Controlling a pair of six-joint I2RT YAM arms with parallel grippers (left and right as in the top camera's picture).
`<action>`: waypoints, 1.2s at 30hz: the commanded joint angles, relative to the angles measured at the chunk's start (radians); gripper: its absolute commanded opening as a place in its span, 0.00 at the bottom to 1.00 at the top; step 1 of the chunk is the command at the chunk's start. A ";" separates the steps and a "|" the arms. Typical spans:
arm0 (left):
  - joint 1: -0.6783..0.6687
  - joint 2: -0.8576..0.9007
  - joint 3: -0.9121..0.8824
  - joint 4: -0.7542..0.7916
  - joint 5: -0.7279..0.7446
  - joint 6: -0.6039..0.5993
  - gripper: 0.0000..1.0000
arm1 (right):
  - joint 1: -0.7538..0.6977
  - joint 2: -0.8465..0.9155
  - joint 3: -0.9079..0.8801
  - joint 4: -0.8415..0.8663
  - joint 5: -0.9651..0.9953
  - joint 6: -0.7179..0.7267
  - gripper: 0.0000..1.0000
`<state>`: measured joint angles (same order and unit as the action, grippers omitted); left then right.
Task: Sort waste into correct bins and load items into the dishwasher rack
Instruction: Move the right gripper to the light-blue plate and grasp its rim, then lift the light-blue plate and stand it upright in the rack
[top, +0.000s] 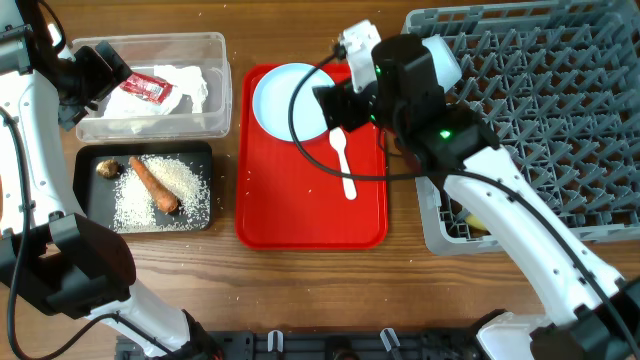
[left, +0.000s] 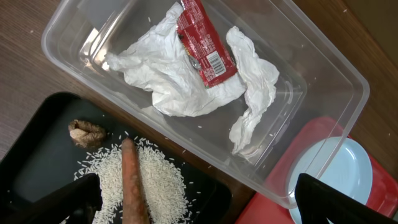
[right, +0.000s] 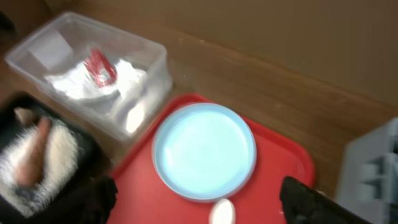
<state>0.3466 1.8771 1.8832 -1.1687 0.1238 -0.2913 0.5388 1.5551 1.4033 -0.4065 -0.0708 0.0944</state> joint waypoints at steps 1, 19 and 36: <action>0.005 -0.016 0.002 0.001 -0.006 -0.009 1.00 | -0.003 0.115 0.011 0.099 0.092 0.285 0.79; 0.005 -0.016 0.002 0.001 -0.006 -0.009 1.00 | -0.061 0.615 0.011 0.219 0.134 0.503 0.12; 0.004 -0.016 0.002 0.001 -0.006 -0.009 1.00 | -0.080 0.212 0.014 0.095 0.210 0.141 0.04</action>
<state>0.3466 1.8771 1.8832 -1.1683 0.1238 -0.2913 0.4625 1.8862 1.4082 -0.2760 0.0368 0.3653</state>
